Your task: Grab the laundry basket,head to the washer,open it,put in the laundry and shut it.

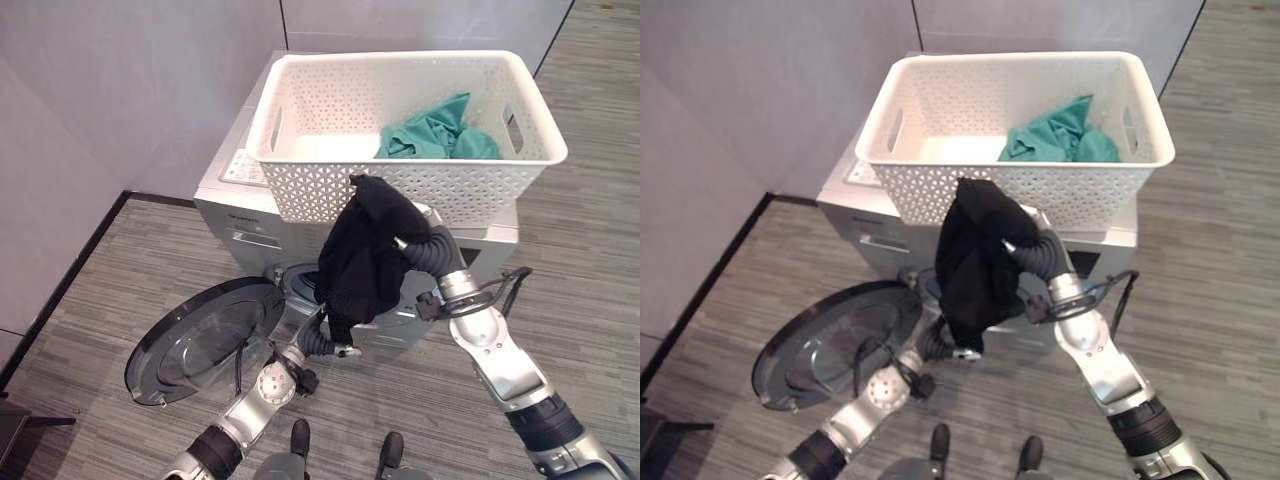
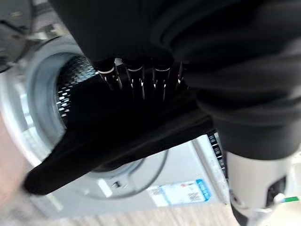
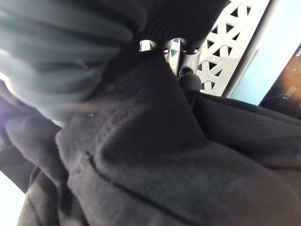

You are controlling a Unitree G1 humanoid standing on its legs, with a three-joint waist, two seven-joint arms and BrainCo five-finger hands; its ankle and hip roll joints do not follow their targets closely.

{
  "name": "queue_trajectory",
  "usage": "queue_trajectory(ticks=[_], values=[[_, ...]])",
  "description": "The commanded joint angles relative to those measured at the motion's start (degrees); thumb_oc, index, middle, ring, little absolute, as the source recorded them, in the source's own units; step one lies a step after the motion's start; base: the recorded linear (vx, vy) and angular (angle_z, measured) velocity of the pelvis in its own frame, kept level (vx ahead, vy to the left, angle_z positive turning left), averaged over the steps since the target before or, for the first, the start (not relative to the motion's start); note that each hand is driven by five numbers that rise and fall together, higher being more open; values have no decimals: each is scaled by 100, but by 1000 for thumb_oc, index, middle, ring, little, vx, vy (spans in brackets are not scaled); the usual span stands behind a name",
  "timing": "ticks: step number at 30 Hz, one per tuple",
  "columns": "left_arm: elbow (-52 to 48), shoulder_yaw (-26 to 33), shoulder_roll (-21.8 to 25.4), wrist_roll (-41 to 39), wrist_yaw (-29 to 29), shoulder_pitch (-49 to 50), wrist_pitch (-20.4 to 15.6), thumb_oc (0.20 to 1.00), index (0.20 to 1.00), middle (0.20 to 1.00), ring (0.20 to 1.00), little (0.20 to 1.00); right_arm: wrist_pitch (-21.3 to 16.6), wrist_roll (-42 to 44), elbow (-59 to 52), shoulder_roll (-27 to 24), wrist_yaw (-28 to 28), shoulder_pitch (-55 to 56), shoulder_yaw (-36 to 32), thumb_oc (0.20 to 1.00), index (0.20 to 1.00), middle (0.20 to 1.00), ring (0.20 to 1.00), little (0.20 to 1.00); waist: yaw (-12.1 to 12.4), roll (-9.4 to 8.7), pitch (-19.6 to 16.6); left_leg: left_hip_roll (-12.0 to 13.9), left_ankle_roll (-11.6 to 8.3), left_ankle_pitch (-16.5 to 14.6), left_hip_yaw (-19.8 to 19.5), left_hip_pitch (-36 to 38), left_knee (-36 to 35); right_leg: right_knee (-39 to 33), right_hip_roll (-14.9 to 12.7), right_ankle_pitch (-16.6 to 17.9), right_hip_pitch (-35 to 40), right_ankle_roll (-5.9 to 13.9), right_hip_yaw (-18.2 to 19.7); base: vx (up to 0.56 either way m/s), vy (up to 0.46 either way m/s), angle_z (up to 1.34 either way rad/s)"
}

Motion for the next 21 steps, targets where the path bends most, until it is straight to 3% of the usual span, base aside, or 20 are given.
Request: queue_trajectory(ticks=[1, 5, 6, 10, 14, 21], values=[[-101, -294, -63, -194, 27, -355, -247, 1000, 1000, 1000, 1000, 1000, -234, 4, -420, 181, -208, -613, -96, 200, 200, 200, 200, 200, -106, -406, -249, -273, 102, 272, 326, -452, -107, 20, 188, -801, 422, -106, 213, 0, 0, 0], [-178, -428, -142, -500, -216, -392, -207, 1000, 1000, 1000, 1000, 1000, -211, 21, -388, 197, -218, -640, -120, 200, 200, 200, 200, 200, -117, -391, -255, -279, 113, 262, 330, -438, -107, 18, 186, -801, 436, -105, 215, 0, 0, 0], [-279, -646, -306, -1146, -396, -348, -128, 1000, 1000, 1000, 1000, 1000, -160, 81, -329, 275, -263, -684, -96, 200, 200, 200, 200, 200, -137, -365, -259, -284, 130, 257, 336, -419, -107, 20, 179, -797, 450, -107, 208, 0, 0, 0], [-162, -917, -570, -1847, -338, -422, -37, 1000, 1000, 1000, 1000, 1000, -125, 299, -274, 453, -351, -726, 44, 200, 200, 200, 200, 200, -166, -357, -246, -293, 149, 258, 346, -407, -107, 22, 180, -782, 460, -113, 212, 0, 0, 0], [102, -1075, -807, -2168, -153, -594, -6, 1000, 1000, 1000, 1000, 1000, -146, 629, -288, 611, -379, -701, 283, 200, 200, 200, 200, 200, -217, -354, -227, -285, 149, 261, 375, -397, -107, 21, 174, -769, 453, -114, 220, 0, 0, 0], [193, -762, -829, -2204, 258, -962, -103, 1000, 1000, 1000, 1000, 1000, -185, 769, -413, 548, -272, -603, 516, 200, 200, 200, 200, 200, -261, -387, -217, -255, 127, 271, 427, -400, -107, 26, 183, -757, 435, -116, 232, 0, 0, 0]])
